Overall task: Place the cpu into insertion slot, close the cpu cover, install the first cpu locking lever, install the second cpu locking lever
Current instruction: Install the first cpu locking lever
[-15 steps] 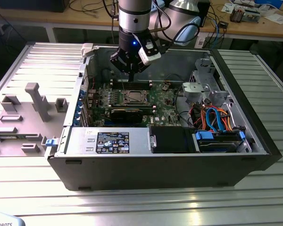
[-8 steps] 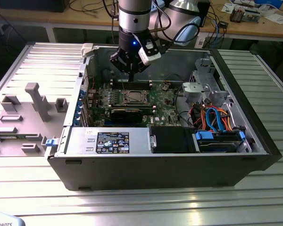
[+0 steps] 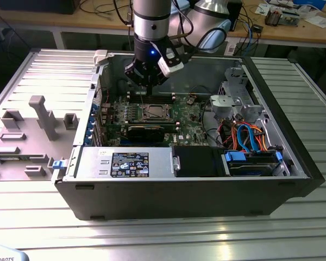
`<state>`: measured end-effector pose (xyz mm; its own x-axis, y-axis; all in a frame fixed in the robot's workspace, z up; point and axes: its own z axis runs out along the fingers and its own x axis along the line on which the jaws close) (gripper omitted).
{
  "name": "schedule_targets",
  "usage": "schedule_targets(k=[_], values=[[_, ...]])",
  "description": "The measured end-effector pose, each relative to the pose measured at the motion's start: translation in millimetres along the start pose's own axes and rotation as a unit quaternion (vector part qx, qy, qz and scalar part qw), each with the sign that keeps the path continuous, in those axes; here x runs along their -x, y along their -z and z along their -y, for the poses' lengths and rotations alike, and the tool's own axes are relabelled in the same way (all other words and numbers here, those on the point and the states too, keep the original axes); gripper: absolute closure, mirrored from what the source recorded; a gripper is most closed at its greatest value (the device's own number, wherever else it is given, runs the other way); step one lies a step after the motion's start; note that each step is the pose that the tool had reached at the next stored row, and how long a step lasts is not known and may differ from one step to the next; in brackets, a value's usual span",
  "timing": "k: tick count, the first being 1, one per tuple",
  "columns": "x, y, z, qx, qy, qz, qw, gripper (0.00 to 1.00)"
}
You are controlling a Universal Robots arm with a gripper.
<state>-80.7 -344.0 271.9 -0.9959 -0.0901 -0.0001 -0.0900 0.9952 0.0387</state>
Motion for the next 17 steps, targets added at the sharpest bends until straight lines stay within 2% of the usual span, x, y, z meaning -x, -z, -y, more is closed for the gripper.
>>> schedule_targets(k=[3,9,17], values=[[-0.6,-1.5,0.0,0.0002,-0.013,0.0005,0.99992,0.89],[-9.7,-1.9,-0.9,0.0014,-0.013,0.0007,0.99992,0.89],[-11.7,-1.9,-1.0,0.0015,-0.013,0.0007,0.99992,0.89]])
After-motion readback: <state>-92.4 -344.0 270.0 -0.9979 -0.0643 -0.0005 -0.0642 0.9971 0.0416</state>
